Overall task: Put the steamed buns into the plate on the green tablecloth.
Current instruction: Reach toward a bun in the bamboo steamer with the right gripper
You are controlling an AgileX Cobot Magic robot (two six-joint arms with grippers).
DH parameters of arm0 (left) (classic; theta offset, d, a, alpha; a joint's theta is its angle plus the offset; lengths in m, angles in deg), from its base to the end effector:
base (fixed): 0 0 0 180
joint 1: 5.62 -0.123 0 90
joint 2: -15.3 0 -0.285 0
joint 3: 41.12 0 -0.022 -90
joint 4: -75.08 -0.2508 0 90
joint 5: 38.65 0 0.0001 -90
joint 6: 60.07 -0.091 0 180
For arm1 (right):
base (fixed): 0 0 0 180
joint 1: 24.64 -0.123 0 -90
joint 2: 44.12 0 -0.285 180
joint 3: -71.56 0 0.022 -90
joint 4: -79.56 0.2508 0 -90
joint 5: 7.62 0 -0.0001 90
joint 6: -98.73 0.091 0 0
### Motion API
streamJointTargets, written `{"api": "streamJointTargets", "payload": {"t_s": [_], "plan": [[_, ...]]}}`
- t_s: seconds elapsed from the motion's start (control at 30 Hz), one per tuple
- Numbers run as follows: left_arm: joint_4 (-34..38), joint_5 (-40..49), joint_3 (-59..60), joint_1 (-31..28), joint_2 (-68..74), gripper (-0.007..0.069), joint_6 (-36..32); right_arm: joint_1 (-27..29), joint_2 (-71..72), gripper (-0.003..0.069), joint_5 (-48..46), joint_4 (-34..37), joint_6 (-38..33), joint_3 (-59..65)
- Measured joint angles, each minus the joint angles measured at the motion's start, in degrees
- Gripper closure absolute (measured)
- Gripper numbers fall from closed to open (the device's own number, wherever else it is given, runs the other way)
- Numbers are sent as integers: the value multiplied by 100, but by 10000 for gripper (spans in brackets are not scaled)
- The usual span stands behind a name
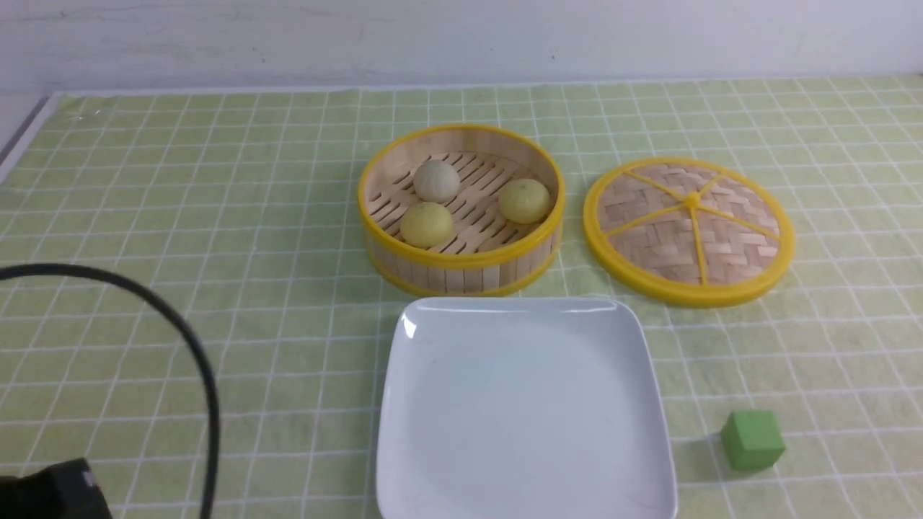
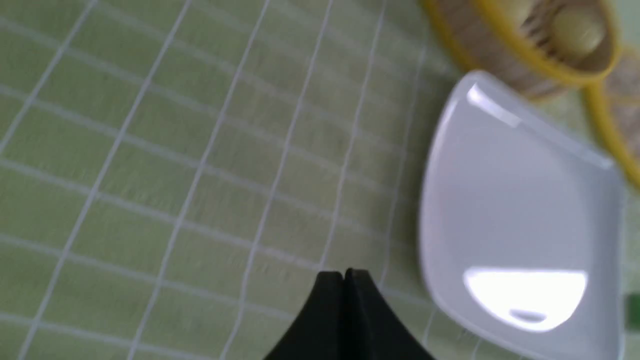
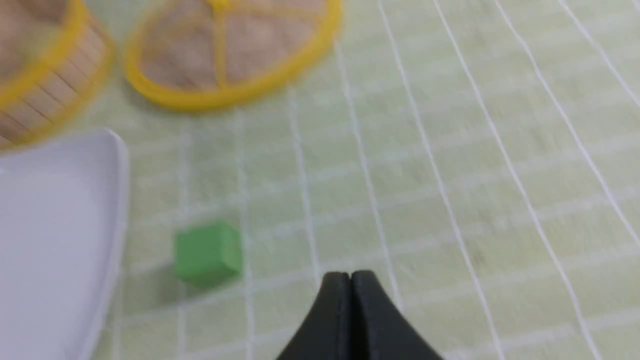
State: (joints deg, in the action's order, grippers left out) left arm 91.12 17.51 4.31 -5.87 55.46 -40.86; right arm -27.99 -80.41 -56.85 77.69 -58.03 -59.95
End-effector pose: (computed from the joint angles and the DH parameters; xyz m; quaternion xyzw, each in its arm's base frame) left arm 0.0867 -0.0205 0.2794 -0.1930 0.9161 -0.1865 0.2978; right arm 0.0834 0.0026 0.2731 0.1541 0.9074 0.0747 0.3837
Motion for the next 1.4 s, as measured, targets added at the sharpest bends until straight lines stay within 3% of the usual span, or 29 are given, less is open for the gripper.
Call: {"api": "streamJointTargets", "payload": {"t_s": [0.1, 0.27, 0.4, 0.5, 0.53, 0.6, 0.63, 0.7, 0.83, 1.07, 1.33, 1.4], "plan": [[48, 146, -344, 0, 1041, 620, -686, 0, -1081, 673, -392, 471, -255, -300], [505, -100, -628, 0, 1967, 593, -1554, -12, -2149, 659, 244, 2307, -1688, -417], [1416, -358, -673, 0, 2770, 524, -2571, -387, -3330, 587, 543, 4381, -4102, -664], [1964, -418, -679, 0, 3221, 440, -3084, -796, -4249, 494, 548, 5154, -5173, -1301], [1992, -422, -679, 0, 3247, 434, -3115, -796, -4309, 480, 548, 5179, -5173, -1355], [2242, -460, -679, 0, 3565, 349, -3455, -1080, -5085, 398, 548, 5221, -5452, -2143], [2255, -467, -679, 0, 3584, 349, -3455, -1098, -5085, 398, 548, 5221, -5461, -2143], [2320, -506, -691, 0, 3770, 277, -3637, -1319, -5839, 339, 548, 4961, -5491, -3039], [2345, -593, -707, 0, 3858, 221, -3701, -1549, -6944, 297, 521, 4179, -5251, -4548], [2363, -714, -707, 0, 3858, 212, -3706, -1796, -8720, 290, 775, 2783, -4949, -7052], [2407, -822, -707, 0, 3858, 212, -3707, -1817, -9994, 291, 1253, 2505, -4949, -8295], [2411, -864, -707, 0, 3858, 212, -3707, -1817, -10251, 321, 1327, 2486, -4949, -8389]]}}
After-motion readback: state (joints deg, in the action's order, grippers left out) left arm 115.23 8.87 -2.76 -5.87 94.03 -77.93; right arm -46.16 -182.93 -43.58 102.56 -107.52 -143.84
